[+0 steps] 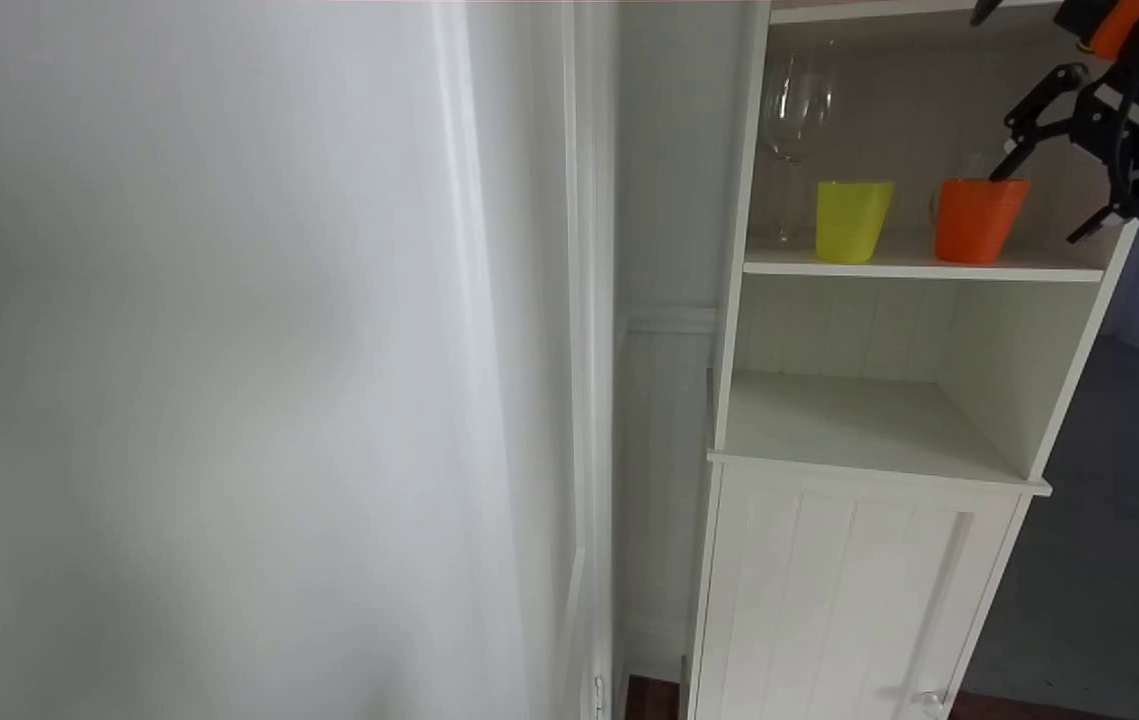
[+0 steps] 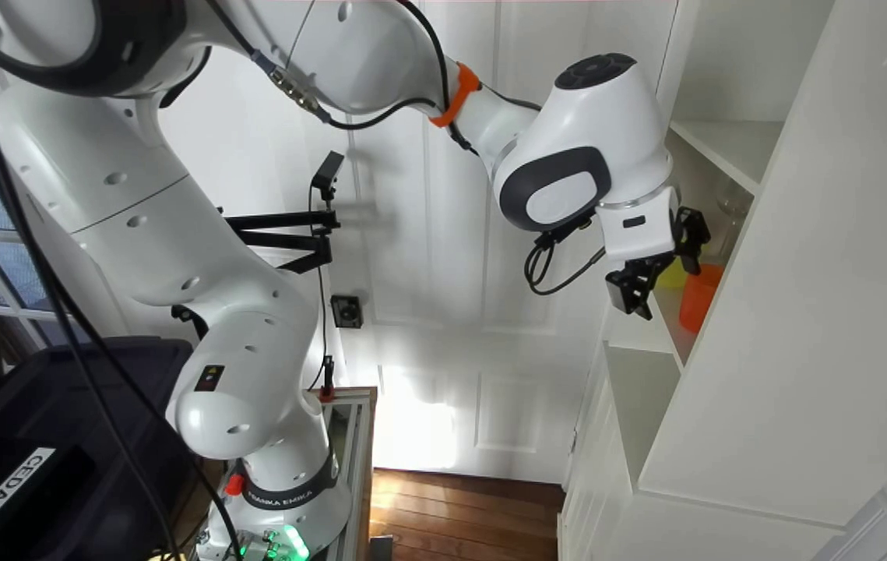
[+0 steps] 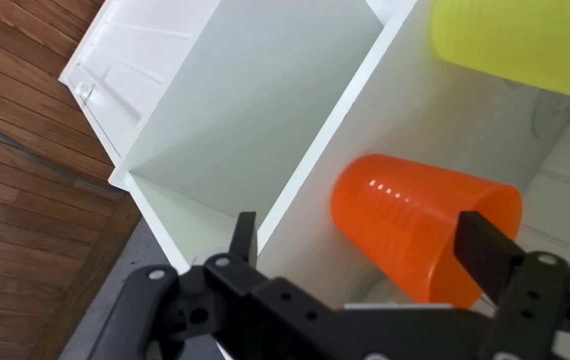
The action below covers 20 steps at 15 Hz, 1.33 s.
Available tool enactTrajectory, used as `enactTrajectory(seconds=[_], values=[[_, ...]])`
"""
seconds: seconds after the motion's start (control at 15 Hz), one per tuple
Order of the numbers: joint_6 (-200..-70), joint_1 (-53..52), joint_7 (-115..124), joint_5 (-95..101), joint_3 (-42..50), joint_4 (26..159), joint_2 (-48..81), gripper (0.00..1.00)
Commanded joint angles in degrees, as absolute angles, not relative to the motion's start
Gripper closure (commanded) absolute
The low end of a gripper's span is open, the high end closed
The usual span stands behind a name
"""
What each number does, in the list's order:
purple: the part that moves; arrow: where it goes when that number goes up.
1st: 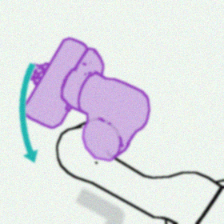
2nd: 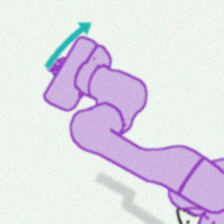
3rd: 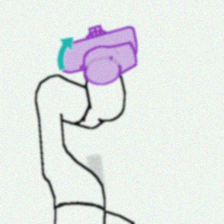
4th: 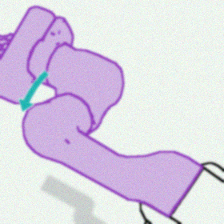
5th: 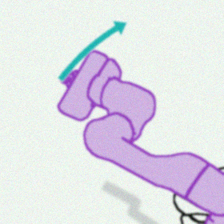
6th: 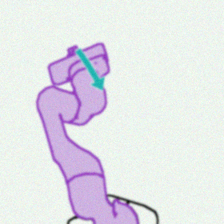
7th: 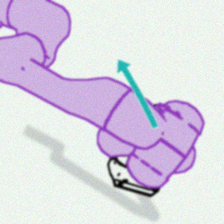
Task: Move the orange cup to the top shelf
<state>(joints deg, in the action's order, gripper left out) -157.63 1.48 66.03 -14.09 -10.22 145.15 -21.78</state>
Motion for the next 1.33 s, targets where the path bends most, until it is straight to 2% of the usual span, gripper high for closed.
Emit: enactTrajectory(seconds=[0.0, 0.4, 1.0, 1.07, 1.13, 1.27], values=[[-158.5, 1.18, 67.43, -15.12, -9.48, 143.67, -20.14, 0.0], [-162.0, -0.44, 66.45, -18.04, -7.9, 143.75, -20.0, 0.0], [-158.88, 0.12, 69.28, -17.28, -8.42, 142.31, -16.73, 0.0], [-158.6, 0.17, 69.55, -17.11, -8.44, 142.19, -16.52, 0.07], [-158.26, 0.12, 69.5, -17.05, -8.35, 142.16, -16.52, 0.26], [-157.34, -0.09, 68.53, -16.84, -8.04, 142.44, -17.19, 0.41]])
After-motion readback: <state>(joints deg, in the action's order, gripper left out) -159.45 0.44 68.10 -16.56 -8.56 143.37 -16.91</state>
